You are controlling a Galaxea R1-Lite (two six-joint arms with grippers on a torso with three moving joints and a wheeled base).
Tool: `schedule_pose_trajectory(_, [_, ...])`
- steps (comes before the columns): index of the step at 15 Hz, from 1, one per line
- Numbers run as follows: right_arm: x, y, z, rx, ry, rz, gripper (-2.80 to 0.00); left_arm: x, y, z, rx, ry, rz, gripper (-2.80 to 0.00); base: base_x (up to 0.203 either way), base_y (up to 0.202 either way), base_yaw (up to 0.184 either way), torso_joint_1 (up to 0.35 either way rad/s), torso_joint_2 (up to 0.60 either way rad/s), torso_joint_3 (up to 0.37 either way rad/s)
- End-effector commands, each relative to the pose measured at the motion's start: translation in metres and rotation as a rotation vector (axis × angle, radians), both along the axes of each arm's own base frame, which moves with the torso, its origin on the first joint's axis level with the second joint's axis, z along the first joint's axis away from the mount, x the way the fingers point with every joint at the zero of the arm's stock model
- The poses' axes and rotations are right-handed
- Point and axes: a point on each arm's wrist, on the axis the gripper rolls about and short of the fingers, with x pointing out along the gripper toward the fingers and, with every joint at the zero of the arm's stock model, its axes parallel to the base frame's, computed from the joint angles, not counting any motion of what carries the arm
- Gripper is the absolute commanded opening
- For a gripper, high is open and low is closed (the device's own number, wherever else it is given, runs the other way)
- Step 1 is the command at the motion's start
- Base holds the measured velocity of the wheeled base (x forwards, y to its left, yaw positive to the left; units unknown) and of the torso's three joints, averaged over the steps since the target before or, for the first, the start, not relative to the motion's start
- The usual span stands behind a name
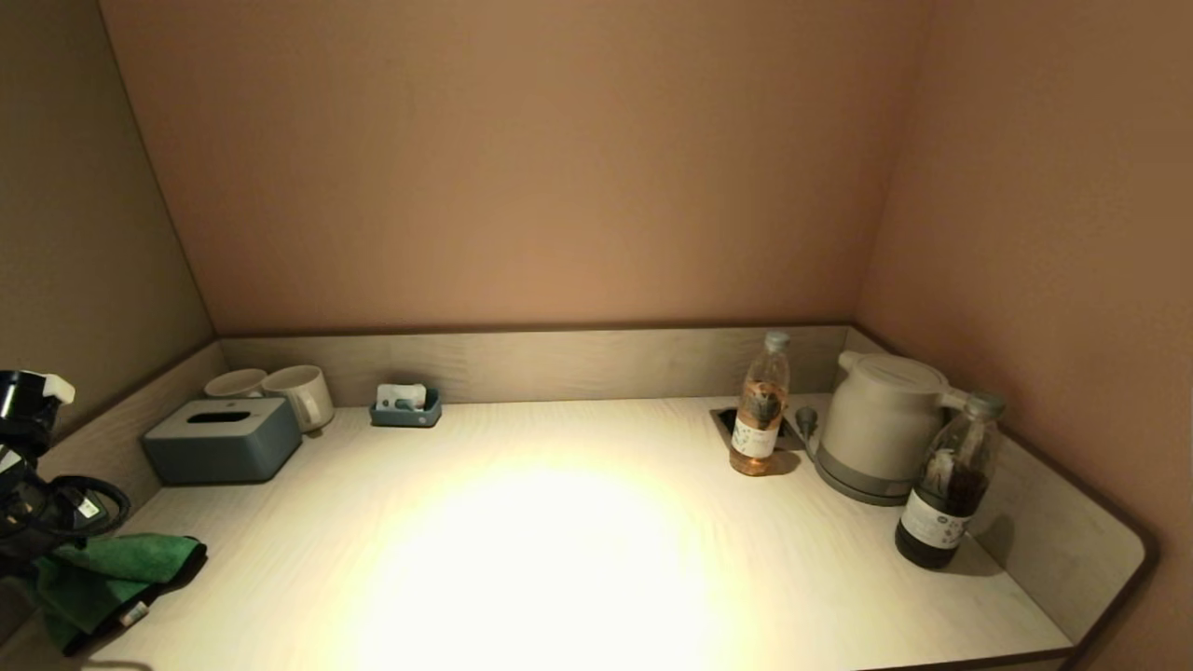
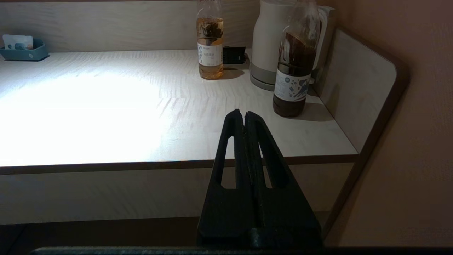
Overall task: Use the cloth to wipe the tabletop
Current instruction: Pick up the tablecloth
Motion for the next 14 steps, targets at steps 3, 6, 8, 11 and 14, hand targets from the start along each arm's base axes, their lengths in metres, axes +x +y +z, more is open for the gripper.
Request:
schedule_pose_trajectory(3, [0.0,0.0,0.0,0.0,0.001,0.0,-2.8,0.004,0.001,0.007,0.005,-0.033,0.001,0.0,0.0,0.0,0.0,0.0,0.0,0.0])
schedule_pose_trajectory(6, [0.0,0.0,0.0,0.0,0.001,0.0,-2.8,0.017,0.006,0.003,0.005,-0.043,0.005,0.0,0.0,0.0,0.0,0.0,0.0,0.0])
schedule_pose_trajectory(8, [0.0,0.0,0.0,0.0,0.001,0.0,-2.8,0.023,0.009,0.0,0.0,-0.049,0.015,0.0,0.0,0.0,0.0,0.0,0.0,0.0])
schedule_pose_trajectory(11, [0.0,0.0,0.0,0.0,0.001,0.002,-2.8,0.028,0.011,-0.011,-0.011,-0.033,0.041,0.0,0.0,0.0,0.0,0.0,0.0,0.0])
schedule_pose_trajectory(14, [0.0,0.0,0.0,0.0,0.001,0.002,-2.8,0.031,0.02,-0.027,-0.024,0.002,0.066,0.0,0.0,0.0,0.0,0.0,0.0,0.0])
